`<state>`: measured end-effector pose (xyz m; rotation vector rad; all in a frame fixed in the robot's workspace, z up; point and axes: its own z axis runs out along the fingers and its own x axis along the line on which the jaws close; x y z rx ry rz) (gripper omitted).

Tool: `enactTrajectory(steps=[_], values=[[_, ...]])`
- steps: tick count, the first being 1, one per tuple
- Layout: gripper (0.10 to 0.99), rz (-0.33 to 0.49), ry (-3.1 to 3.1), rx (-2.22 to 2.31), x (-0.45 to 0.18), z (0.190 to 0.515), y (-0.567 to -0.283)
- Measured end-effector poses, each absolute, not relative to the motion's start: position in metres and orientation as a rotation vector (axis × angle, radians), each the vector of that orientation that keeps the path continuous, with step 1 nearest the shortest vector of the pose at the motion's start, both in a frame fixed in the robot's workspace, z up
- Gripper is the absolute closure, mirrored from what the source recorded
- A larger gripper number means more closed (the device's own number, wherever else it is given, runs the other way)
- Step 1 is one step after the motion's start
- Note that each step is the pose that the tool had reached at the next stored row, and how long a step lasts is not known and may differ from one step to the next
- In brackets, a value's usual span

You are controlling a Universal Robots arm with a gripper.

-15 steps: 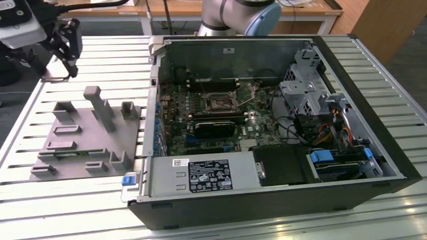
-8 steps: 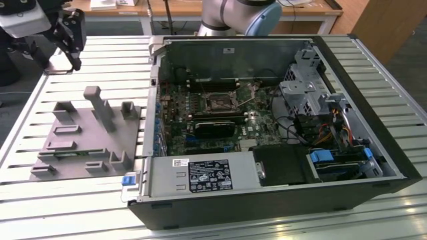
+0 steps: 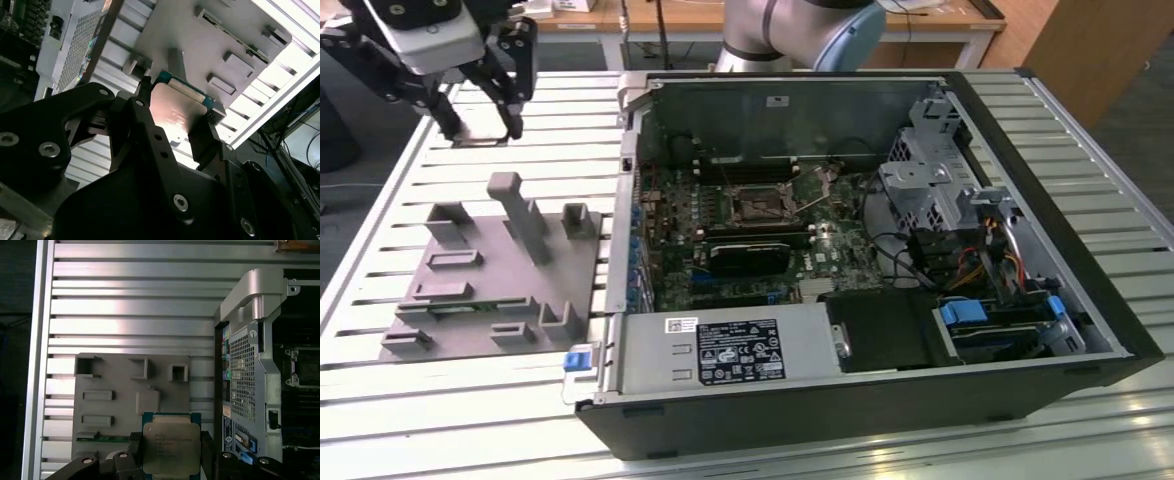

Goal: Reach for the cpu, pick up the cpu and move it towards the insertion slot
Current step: 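Pick up the cpu and move it towards the insertion slot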

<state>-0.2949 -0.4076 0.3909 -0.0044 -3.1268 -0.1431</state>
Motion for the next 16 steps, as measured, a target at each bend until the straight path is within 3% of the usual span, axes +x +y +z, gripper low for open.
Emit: enactTrajectory(steps=[16], values=[[0.541,-0.143,-3.127,-0.009,-0.231,0.390,-0.404]])
